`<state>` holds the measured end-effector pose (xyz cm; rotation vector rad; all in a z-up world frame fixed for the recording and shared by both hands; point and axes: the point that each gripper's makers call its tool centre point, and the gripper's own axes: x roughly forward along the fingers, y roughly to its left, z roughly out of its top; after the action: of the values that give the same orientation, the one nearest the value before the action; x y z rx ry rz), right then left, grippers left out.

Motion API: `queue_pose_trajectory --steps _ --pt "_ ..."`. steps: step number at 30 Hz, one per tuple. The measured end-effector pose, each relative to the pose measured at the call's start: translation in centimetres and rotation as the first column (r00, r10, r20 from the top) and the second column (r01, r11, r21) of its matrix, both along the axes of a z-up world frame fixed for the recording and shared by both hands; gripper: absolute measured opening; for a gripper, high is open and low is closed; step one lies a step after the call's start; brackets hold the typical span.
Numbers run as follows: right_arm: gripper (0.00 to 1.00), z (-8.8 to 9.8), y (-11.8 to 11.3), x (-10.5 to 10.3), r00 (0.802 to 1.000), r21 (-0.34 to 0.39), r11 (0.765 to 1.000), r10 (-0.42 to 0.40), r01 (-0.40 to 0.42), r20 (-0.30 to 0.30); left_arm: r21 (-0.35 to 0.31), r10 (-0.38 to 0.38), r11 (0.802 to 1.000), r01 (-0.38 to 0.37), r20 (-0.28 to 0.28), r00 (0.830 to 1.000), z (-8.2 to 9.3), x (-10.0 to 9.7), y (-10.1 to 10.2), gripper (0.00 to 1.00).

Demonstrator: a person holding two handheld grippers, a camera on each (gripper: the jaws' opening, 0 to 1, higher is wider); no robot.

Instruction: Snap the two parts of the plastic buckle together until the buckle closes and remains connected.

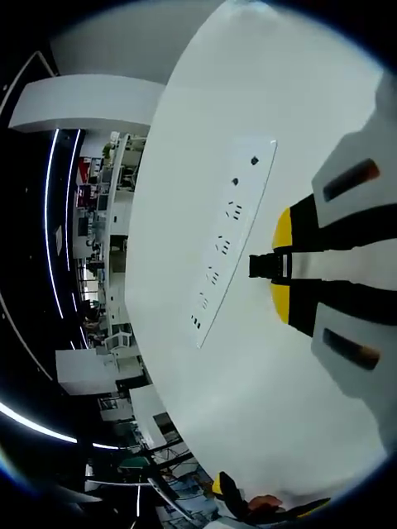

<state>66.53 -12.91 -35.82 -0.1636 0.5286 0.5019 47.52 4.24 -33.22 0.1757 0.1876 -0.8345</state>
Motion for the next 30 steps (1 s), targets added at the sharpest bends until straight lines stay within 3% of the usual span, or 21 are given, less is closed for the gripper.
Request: queue_pose_trajectory --steps 6,30 --pt "0.09 0.2 0.4 1.2 1.000 -0.003 1.000 0.009 -0.009 0.002 0.008 0.001 1.000 -0.001 -0.010 1.000 -0.3 -0.1 -0.1 1.00" --pt "0.09 -1.5 0.0 0.7 1.000 -0.040 0.999 0.005 -0.006 -0.022 0.015 -0.013 1.000 0.014 -0.035 0.999 -1.0 -0.1 0.0 1.00"
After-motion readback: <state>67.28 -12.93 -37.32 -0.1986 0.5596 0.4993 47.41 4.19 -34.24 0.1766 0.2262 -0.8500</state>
